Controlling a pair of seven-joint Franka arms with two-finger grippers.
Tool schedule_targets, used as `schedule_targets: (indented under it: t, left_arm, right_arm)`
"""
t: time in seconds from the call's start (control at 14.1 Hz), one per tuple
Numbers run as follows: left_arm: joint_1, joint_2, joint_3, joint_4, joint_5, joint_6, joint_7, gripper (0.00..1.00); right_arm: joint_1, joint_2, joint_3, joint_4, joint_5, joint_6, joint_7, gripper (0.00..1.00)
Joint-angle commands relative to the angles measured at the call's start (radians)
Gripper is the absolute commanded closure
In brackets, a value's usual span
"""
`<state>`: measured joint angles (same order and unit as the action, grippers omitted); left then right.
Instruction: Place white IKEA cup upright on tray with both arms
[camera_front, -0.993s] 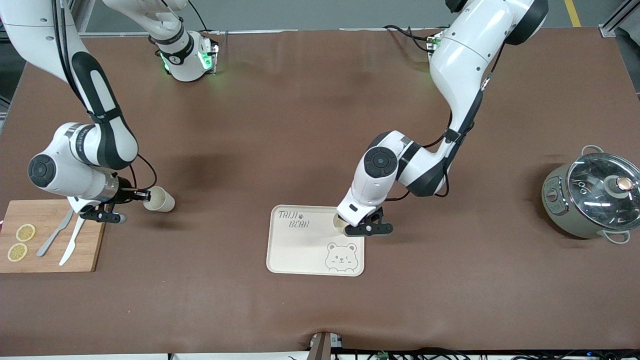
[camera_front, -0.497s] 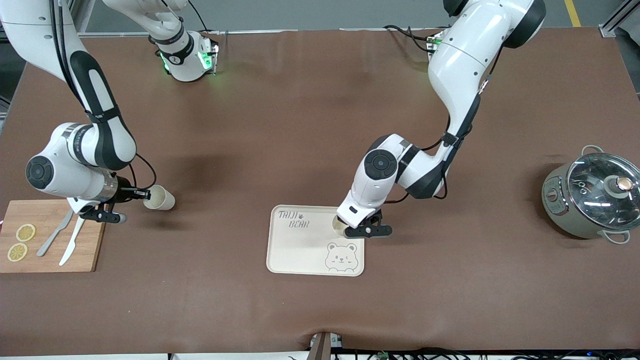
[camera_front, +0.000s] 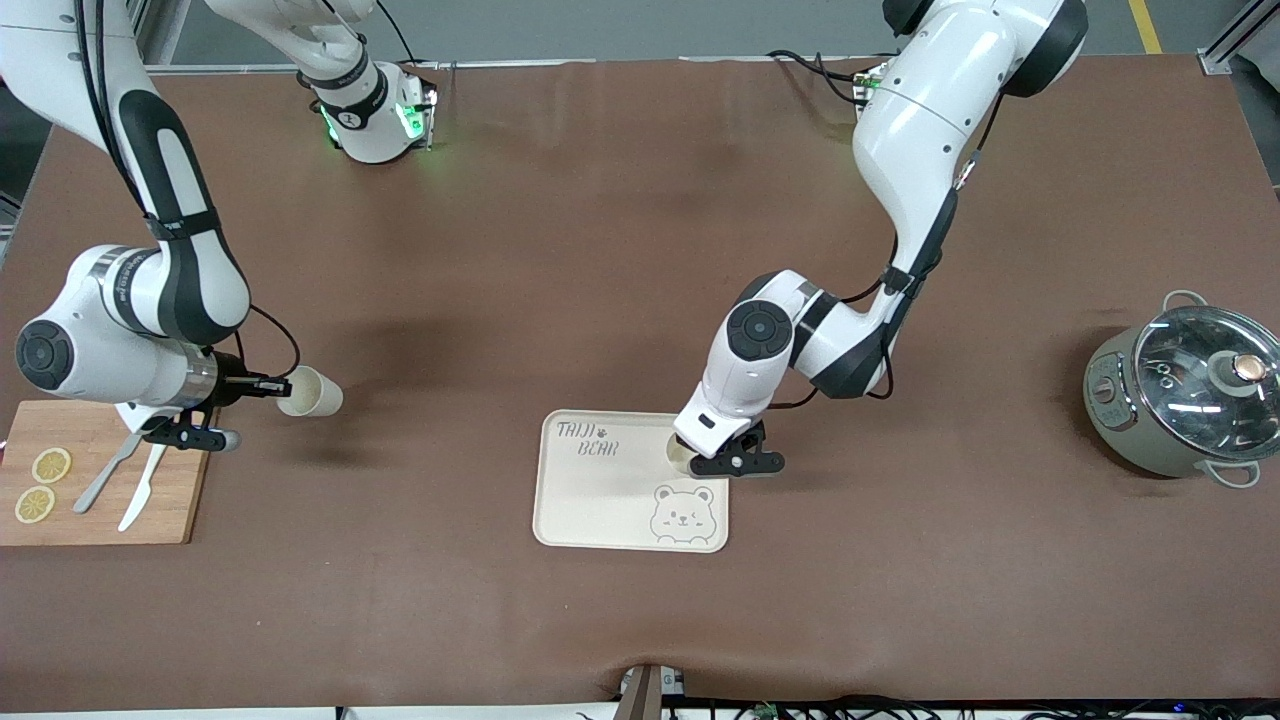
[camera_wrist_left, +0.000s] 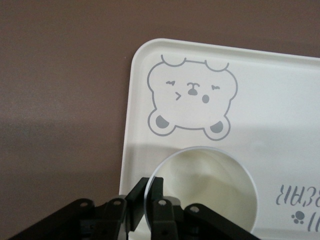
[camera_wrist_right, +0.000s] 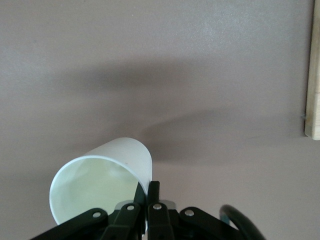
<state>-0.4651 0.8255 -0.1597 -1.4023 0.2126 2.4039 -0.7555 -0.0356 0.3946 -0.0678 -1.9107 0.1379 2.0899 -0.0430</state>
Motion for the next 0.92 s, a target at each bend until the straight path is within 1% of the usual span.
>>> schedule_targets:
  t: [0.0, 0.14, 0.21, 0.28, 0.43, 0.5, 0.57, 0.64, 0.78, 0.85]
  left_arm:
    - [-0.021, 0.015, 0.019, 0.025, 0.024, 0.014, -0.028, 1.0]
    - [-0.026, 0.017, 0.023, 0.023, 0.045, 0.024, -0.022, 1.0]
    - [-0.024, 0.02, 0.023, 0.023, 0.047, 0.024, -0.021, 0.83]
    - [-0.024, 0.021, 0.023, 0.025, 0.047, 0.024, -0.021, 0.81]
    - [-0.024, 0.023, 0.025, 0.025, 0.048, 0.026, -0.019, 0.56]
    - [-0.024, 0.021, 0.025, 0.025, 0.048, 0.026, -0.019, 0.52]
    - [-0.024, 0.021, 0.025, 0.025, 0.048, 0.026, -0.019, 0.41]
    - [-0.023, 0.018, 0.025, 0.023, 0.048, 0.026, -0.019, 0.25]
    - [-0.02, 0.008, 0.023, 0.023, 0.048, 0.026, -0.022, 0.0]
    - [-0.017, 0.0, 0.023, 0.023, 0.048, 0.024, -0.022, 0.0]
  right_arm:
    - [0.002, -0.014, 0.003, 0.038, 0.011, -0.065, 0.026, 1.0]
    - [0.003, -0.017, 0.006, 0.051, 0.009, -0.07, 0.054, 1.0]
    - [0.009, -0.016, 0.006, 0.073, 0.009, -0.1, 0.072, 1.0]
    - [0.014, -0.011, 0.006, 0.094, 0.009, -0.14, 0.086, 1.0]
    - [0.02, -0.011, 0.006, 0.104, 0.008, -0.149, 0.107, 1.0]
    - [0.023, -0.013, 0.006, 0.107, 0.008, -0.151, 0.112, 1.0]
    - [0.026, -0.014, 0.006, 0.116, 0.008, -0.156, 0.115, 1.0]
    - [0.036, -0.014, 0.006, 0.119, 0.009, -0.169, 0.132, 1.0]
    - [0.055, -0.016, 0.008, 0.125, 0.005, -0.178, 0.199, 1.0]
    - [0.059, -0.016, 0.008, 0.131, 0.003, -0.2, 0.212, 1.0]
